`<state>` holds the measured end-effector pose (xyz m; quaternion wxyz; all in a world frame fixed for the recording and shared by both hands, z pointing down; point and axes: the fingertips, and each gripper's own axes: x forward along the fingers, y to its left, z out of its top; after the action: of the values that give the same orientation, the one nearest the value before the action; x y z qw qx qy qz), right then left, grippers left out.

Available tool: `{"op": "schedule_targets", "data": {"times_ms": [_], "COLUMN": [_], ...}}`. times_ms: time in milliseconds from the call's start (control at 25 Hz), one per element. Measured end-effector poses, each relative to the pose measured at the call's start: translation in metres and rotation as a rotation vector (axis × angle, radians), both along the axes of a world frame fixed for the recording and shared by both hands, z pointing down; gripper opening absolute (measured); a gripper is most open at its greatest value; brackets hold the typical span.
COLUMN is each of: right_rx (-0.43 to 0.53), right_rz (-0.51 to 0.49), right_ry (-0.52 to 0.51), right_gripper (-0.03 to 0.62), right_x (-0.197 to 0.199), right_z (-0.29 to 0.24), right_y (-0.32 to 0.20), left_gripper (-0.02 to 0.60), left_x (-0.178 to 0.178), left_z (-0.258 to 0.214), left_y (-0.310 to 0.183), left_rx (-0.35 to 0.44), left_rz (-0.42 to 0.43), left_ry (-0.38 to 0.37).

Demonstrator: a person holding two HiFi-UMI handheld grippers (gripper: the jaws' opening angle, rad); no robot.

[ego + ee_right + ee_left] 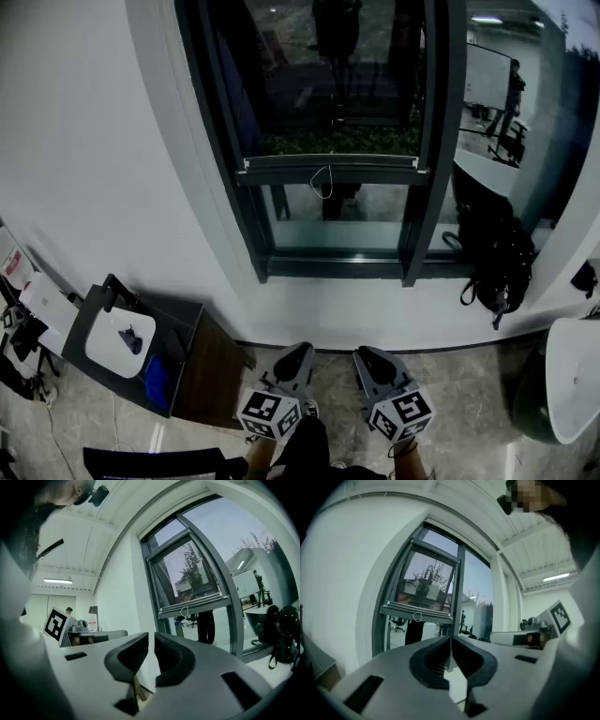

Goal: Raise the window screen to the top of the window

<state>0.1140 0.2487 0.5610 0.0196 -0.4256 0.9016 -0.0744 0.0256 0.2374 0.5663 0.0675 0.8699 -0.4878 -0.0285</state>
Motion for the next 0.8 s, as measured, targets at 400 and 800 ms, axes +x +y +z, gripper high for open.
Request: {"op": "schedule_targets", "data": {"times_ms": [400,800], "right_rx": [-0.002,-0.011], "right_rz": [0.02,0.096], "right_ry": [-0.008,0.02], "right_gripper": [0.044,0.044], "right_x": [-0.057,-0.077], "right_z": [-0.015,-0.02], "right_y": [-0.15,-0.249], "left_gripper": [0.002,0.002], "left_x": [-0.064,-0.094], "left_z": [-0.017,-0.019], "left_y": [-0.16,-0.273], "left_rx": [0.011,0.016], "left_rz": [0.02,0.067], "left_ry": [0.009,0.017]}}
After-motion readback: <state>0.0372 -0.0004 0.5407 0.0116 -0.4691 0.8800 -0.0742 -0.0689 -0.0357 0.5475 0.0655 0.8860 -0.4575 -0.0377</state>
